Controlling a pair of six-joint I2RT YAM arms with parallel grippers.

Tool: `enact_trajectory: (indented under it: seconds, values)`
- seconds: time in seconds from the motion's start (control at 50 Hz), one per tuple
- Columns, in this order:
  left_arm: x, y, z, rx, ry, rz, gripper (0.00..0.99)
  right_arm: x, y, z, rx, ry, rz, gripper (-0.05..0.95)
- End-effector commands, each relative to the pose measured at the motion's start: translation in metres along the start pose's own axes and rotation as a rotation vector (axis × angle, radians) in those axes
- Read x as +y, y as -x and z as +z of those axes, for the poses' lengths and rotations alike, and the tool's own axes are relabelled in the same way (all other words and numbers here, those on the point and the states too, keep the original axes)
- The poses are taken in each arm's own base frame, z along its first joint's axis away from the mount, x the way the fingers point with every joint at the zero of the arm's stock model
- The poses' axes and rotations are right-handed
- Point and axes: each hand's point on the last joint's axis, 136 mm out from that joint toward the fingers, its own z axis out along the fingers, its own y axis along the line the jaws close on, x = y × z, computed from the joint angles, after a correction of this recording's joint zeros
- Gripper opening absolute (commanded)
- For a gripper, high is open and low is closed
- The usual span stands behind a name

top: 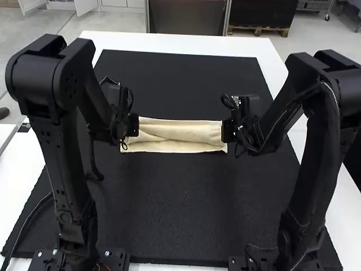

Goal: Fold the towel.

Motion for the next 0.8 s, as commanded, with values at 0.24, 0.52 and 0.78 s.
enact_trajectory:
  seconds: [0.24,0.52,0.78]
  values:
    - [0.015,-0.004,0.003,0.006,0.075,0.015,0.12,-0.01,-0.007,0.004,0.002,-0.058,-0.017,0.02]
    - [0.015,-0.004,0.003,0.007,0.075,0.017,0.12,-0.009,-0.009,0.004,0.005,-0.057,-0.025,0.02]
    - [0.016,-0.012,0.006,0.028,0.076,0.035,0.12,-0.01,-0.018,0.009,0.028,-0.059,-0.027,0.02]
